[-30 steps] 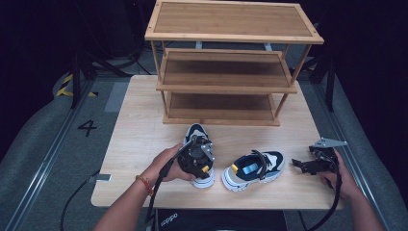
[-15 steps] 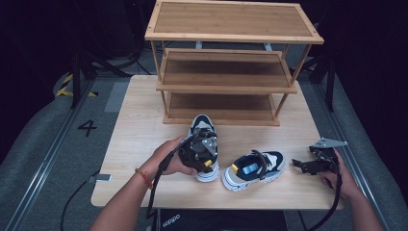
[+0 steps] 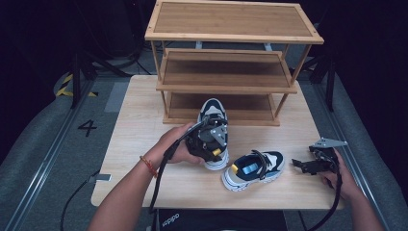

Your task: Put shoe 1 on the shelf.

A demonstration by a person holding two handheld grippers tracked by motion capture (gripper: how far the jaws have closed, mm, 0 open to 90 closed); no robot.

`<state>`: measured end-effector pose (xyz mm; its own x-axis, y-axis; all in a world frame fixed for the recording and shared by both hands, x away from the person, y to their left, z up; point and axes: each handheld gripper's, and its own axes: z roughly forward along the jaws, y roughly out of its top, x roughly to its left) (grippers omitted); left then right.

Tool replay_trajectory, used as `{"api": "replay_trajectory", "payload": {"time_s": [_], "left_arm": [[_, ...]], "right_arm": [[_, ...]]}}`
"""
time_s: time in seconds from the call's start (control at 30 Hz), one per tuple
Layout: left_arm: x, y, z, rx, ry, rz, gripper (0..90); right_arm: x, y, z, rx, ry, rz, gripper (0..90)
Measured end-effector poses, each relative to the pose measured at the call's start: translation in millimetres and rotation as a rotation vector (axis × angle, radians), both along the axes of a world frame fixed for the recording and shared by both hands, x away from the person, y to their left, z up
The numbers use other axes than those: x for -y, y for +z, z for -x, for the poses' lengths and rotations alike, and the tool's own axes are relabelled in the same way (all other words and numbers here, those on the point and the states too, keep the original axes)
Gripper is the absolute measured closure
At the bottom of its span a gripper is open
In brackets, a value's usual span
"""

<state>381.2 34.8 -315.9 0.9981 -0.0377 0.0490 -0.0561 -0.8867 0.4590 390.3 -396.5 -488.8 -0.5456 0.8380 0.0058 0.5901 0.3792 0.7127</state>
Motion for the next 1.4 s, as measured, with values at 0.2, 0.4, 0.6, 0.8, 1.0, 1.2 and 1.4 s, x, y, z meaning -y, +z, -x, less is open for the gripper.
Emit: {"api": "replay_trajectory", "payload": {"time_s": [0.2, 0.4, 0.6, 0.8, 1.0, 1.2, 1.4], "left_arm": [[11.3, 21.4, -4.2, 0.032, -0.011, 0.017, 72.7], [20.9, 41.4, -0.8, 0.071, -0.053, 0.011, 72.4], [24.8, 60.8, 4.1, 0.109, -0.076, 0.007, 72.2], [26.1, 83.2, -4.5, 0.158, -0.092, 0.016, 72.2], [28.4, 101.4, -25.6, 0.173, -0.079, 0.027, 71.9], [31.7, 104.2, -55.7, 0.158, -0.047, -0.012, 71.3], [26.1, 103.6, -89.0, 0.119, 0.017, -0.010, 70.6]], "right_arm": [[0.2, 0.0, 1.4, -0.001, -0.007, -0.002, 0.6], [0.6, 0.0, 2.1, 0.001, -0.006, 0.002, 0.6], [0.6, 0.0, 2.1, 0.001, -0.006, 0.002, 0.6], [0.6, 0.0, 2.4, 0.001, -0.006, 0.002, 0.6], [0.5, 0.0, 2.7, -0.001, -0.007, 0.000, 0.6], [0.5, 0.0, 2.8, -0.001, -0.006, 0.001, 0.6], [0.6, -0.1, 2.8, 0.000, -0.005, 0.003, 0.6]]}}
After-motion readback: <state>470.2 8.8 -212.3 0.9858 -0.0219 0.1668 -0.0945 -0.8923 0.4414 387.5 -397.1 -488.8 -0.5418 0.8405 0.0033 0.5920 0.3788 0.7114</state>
